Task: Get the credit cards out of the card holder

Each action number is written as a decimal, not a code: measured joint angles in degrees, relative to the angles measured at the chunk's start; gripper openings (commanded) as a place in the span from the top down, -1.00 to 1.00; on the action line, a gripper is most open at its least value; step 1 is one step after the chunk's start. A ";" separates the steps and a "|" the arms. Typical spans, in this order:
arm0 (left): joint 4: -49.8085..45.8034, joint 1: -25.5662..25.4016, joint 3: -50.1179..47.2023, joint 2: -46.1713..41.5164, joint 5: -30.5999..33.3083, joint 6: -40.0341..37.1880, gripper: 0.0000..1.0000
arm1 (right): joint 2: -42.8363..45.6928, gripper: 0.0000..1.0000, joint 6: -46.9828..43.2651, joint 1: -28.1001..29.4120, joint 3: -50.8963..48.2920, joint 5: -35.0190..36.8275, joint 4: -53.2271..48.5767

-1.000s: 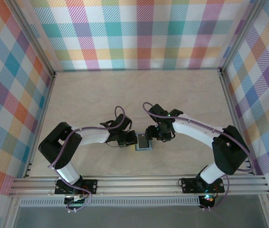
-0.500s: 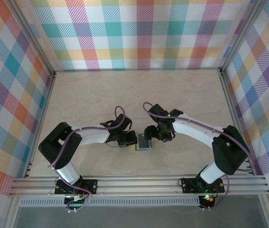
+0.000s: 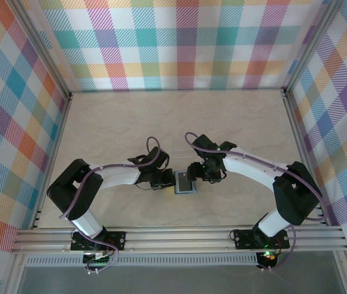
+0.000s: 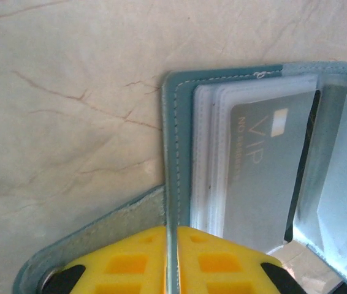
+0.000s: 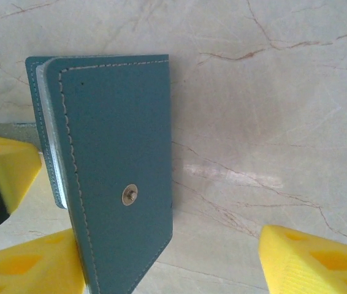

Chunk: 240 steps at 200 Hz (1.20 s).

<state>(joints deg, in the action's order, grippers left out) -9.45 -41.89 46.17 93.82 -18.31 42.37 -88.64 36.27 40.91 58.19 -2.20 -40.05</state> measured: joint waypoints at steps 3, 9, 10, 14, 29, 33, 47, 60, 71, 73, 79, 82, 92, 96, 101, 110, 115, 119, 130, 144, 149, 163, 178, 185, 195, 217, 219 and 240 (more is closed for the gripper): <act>-0.35 0.00 0.11 -0.17 0.09 0.00 0.71 | 0.13 -0.29 0.15 -0.26 -0.37 -0.35 0.33; -1.09 0.00 0.48 -0.52 0.26 -0.11 0.70 | 0.33 -0.20 -0.02 -0.79 -0.92 -0.85 0.66; -1.29 0.00 0.57 -0.59 0.26 -0.13 0.70 | 0.39 -0.19 0.11 -0.92 -1.05 -1.01 0.79; -1.68 0.00 0.87 -0.83 0.37 -0.20 0.70 | 0.61 -0.16 -0.28 -1.25 -1.42 -1.38 1.03; -2.97 -0.04 2.40 -1.53 0.42 -0.39 0.70 | 1.77 -0.12 -0.24 -2.84 -3.04 -3.15 2.21; -3.17 -0.07 2.91 -1.66 0.39 -0.46 0.70 | 2.16 -0.12 -0.33 -3.26 -3.43 -3.61 2.54; -4.00 -0.33 4.83 -1.75 0.37 -0.85 0.70 | 3.39 -0.12 -0.33 -4.55 -4.59 -5.07 3.72; -4.20 -0.87 6.71 -1.60 0.31 -1.25 0.69 | 4.20 -0.06 -0.33 -5.62 -5.44 -6.34 4.87; -4.35 -1.60 8.61 -1.05 0.13 -1.51 0.70 | 4.61 -0.02 -0.31 -6.45 -6.16 -7.17 5.81; -4.35 -1.75 9.03 -0.79 0.09 -1.60 0.70 | 4.66 -0.02 -0.37 -6.60 -6.29 -7.34 5.97; -4.31 -2.29 10.27 0.00 -0.13 -1.77 0.70 | 4.81 -0.01 -0.35 -7.06 -6.71 -7.65 6.38; -4.33 -2.54 10.86 0.44 -0.22 -1.90 0.70 | 4.83 -0.01 -0.35 -7.32 -6.86 -7.76 6.51; -4.42 -3.30 12.63 2.10 -0.44 -2.16 0.71 | 4.83 -0.01 -0.35 -8.00 -7.28 -8.11 6.78; -4.46 -3.63 13.29 2.93 -0.59 -2.43 0.71 | 4.83 -0.01 -0.35 -8.31 -7.45 -8.13 6.86; -4.50 -3.96 13.97 3.93 -0.70 -2.67 0.71 | 4.85 -0.01 -0.35 -8.74 -7.69 -8.20 6.93; -4.66 -4.44 14.82 5.55 -0.76 -2.93 0.72 | 4.85 0.00 -0.35 -9.51 -8.07 -8.28 7.08; -4.66 -4.61 15.04 6.45 -0.74 -3.02 0.73 | 4.85 0.00 -0.37 -10.01 -8.35 -8.44 7.19; -4.85 -4.74 15.15 7.13 -0.74 -3.13 0.74 | 4.85 0.00 -0.37 -10.32 -8.55 -8.52 7.30; -5.64 -4.87 15.15 8.68 -0.72 -3.26 0.75 | 4.85 0.00 -0.39 -11.10 -9.11 -8.96 7.58; -6.58 -4.87 15.15 10.38 -0.61 -3.48 0.76 | 4.87 0.01 -0.55 -11.72 -9.60 -9.29 7.74; -6.75 -4.87 15.13 10.78 -0.55 -3.48 0.76 | 4.90 0.01 -0.59 -11.82 -9.70 -9.40 7.85; -6.73 -4.87 15.13 11.02 -0.66 -3.67 0.77 | 5.20 0.07 -0.74 -12.24 -9.97 -9.60 8.02; -6.71 -4.85 15.10 11.02 -0.68 -3.85 0.77 | 6.40 0.15 -0.74 -12.74 -10.67 -10.12 8.81; -6.67 -4.87 15.10 11.02 -0.66 -3.87 0.78 | 7.15 0.19 -0.74 -12.87 -11.06 -10.62 9.25; -6.67 -4.87 15.10 11.04 -0.68 -3.89 0.78 | 8.04 0.24 -0.79 -13.16 -11.58 -11.54 10.10; -6.67 -4.87 15.08 11.04 -0.66 -3.89 0.79 | 8.98 0.36 -0.68 -13.60 -12.52 -13.49 12.22; -6.67 -4.85 15.06 11.04 -0.66 -3.89 0.79 | 8.98 0.36 -0.57 -13.60 -12.57 -13.60 12.28; -6.64 -4.87 15.06 11.04 -0.63 -3.93 0.79 | 9.01 0.42 -0.52 -13.86 -12.96 -14.56 13.20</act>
<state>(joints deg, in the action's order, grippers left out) -16.10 -46.76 61.23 104.86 -18.94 38.44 -79.64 35.75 27.05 45.23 -16.75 -26.85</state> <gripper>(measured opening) 0.108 0.304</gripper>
